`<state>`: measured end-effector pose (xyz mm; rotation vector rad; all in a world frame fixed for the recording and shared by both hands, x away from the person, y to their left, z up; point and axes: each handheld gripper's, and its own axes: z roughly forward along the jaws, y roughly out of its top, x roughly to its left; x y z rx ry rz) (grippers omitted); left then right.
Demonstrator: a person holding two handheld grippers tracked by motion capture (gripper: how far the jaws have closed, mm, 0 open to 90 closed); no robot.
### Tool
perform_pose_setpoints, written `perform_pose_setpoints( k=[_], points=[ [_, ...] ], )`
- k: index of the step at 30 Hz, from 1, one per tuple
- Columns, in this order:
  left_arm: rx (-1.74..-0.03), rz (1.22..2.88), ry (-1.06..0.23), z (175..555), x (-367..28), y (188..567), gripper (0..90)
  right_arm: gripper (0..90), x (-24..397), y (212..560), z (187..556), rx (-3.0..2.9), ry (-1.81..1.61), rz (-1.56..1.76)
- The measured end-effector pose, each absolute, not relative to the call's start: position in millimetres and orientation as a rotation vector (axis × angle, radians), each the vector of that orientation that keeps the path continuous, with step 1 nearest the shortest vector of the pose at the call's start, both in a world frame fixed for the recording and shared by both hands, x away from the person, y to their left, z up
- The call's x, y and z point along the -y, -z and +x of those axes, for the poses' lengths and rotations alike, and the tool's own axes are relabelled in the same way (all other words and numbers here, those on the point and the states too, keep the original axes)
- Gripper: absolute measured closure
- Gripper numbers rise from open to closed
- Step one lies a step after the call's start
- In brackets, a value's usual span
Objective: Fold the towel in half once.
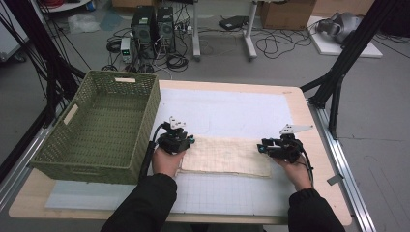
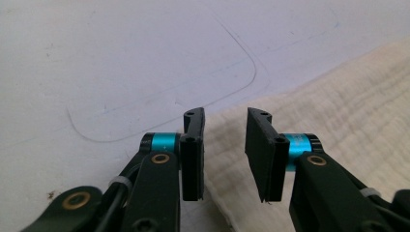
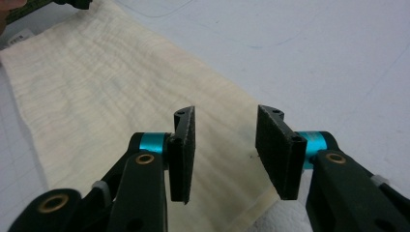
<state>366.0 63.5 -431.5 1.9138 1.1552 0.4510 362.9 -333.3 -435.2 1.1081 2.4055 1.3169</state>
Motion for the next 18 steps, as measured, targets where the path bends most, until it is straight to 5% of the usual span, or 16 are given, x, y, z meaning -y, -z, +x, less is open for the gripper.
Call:
perform_pose_setpoints(
  k=[18],
  points=[
    [-1.17, 1.87, -0.454, 367.3, -72.4, 425.8, 63.1, 52.8, 330.8, 433.0, 363.8, -2.419, -1.277, 1.1]
  ],
)
